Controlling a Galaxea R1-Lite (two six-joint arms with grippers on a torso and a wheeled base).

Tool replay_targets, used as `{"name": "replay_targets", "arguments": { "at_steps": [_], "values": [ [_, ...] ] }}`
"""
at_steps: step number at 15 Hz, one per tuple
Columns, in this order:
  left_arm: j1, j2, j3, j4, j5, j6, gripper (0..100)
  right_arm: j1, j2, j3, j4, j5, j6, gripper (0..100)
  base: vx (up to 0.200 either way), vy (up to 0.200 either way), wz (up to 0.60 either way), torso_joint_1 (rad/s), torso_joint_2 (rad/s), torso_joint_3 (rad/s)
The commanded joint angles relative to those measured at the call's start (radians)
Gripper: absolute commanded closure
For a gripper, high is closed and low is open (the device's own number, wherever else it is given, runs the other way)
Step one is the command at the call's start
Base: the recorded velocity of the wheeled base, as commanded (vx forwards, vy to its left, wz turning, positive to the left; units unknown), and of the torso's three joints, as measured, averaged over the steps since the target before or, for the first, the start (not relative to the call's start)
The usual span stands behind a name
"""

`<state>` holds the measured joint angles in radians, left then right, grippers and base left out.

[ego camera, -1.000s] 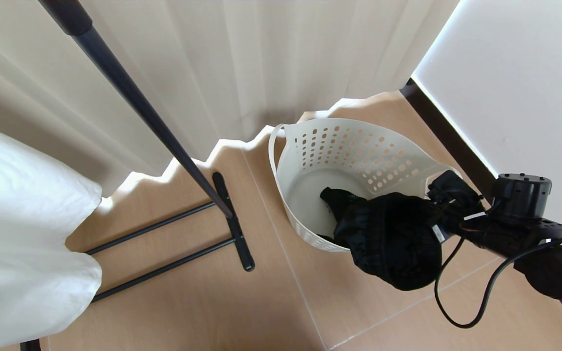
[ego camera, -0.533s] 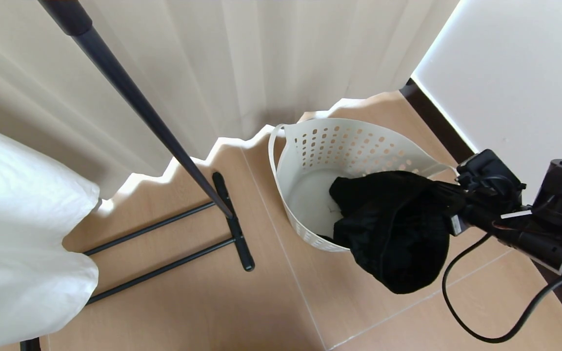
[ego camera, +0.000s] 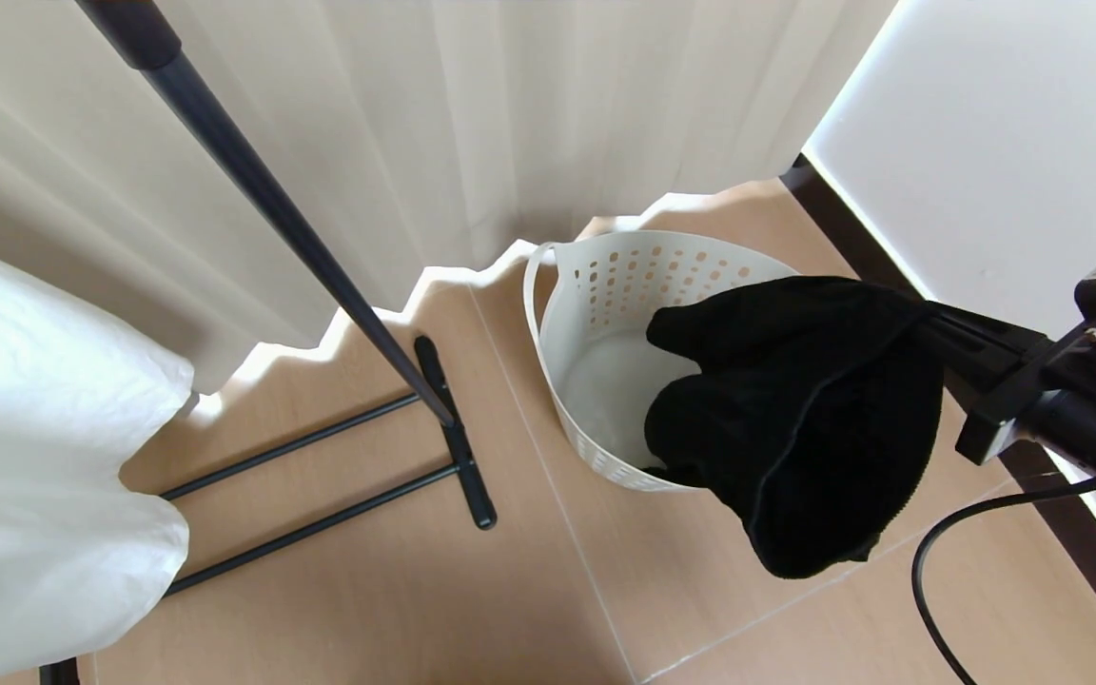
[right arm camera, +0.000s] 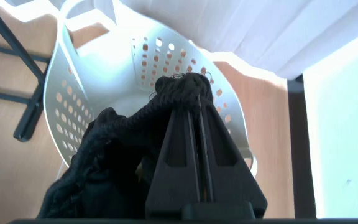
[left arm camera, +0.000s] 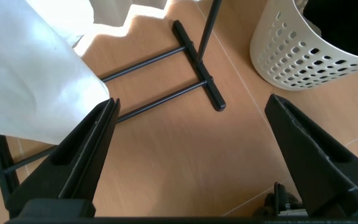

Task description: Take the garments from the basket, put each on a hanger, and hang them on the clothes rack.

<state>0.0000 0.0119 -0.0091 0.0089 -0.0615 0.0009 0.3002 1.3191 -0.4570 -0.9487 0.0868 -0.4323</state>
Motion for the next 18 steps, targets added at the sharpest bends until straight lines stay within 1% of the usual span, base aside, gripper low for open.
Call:
{"name": "replay_targets", "arguments": {
  "at_steps": [1, 6, 9, 10, 12, 14, 16, 18],
  "values": [
    [0.0, 0.0, 0.0, 0.0, 0.0, 0.001, 0, 0.007, -0.051, 0.0, -0.005, 0.001, 0.0, 100, 0.0, 0.0, 0.0, -0.007, 0.01, 0.076],
    [0.0, 0.0, 0.0, 0.0, 0.0, 0.001, 0, 0.007, -0.04, -0.005, -0.012, 0.002, 0.0, 100, 0.0, 0.0, 0.0, 0.003, 0.0, 0.171],
    [0.0, 0.0, 0.0, 0.0, 0.0, 0.001, 0, -0.003, 0.009, -0.045, -0.015, 0.008, 0.003, 100, 0.0, 0.0, 0.0, 0.001, 0.0, 0.196],
    [0.0, 0.0, 0.0, 0.0, 0.0, 0.001, 0, -0.004, 0.032, -0.071, -0.015, 0.008, 0.023, 100, 0.0, 0.0, 0.0, -0.002, 0.0, 0.203],
    [0.0, 0.0, 0.0, 0.0, 0.0, 0.001, 0, -0.004, 0.058, -0.111, -0.018, 0.008, 0.09, 100, 0.0, 0.0, 0.0, 0.005, 0.0, 0.205],
    [0.0, -0.001, 0.0, 0.0, 0.0, 0.001, 0, -0.004, 0.078, -0.12, -0.019, 0.008, 0.096, 100, 0.0, 0.0, 0.0, 0.0, -0.03, 0.154],
    [0.0, -0.001, 0.0, 0.0, 0.0, 0.001, 0, -0.004, 0.078, -0.114, -0.019, 0.008, 0.096, 100, 0.0, 0.0, 0.0, -0.002, -0.26, -0.193],
    [0.0, -0.001, 0.0, 0.0, 0.0, 0.001, 0, -0.004, 0.078, -0.111, -0.019, 0.007, 0.096, 100, 0.0, 0.0, 0.0, 0.017, -0.4, -0.344]
  ]
}}
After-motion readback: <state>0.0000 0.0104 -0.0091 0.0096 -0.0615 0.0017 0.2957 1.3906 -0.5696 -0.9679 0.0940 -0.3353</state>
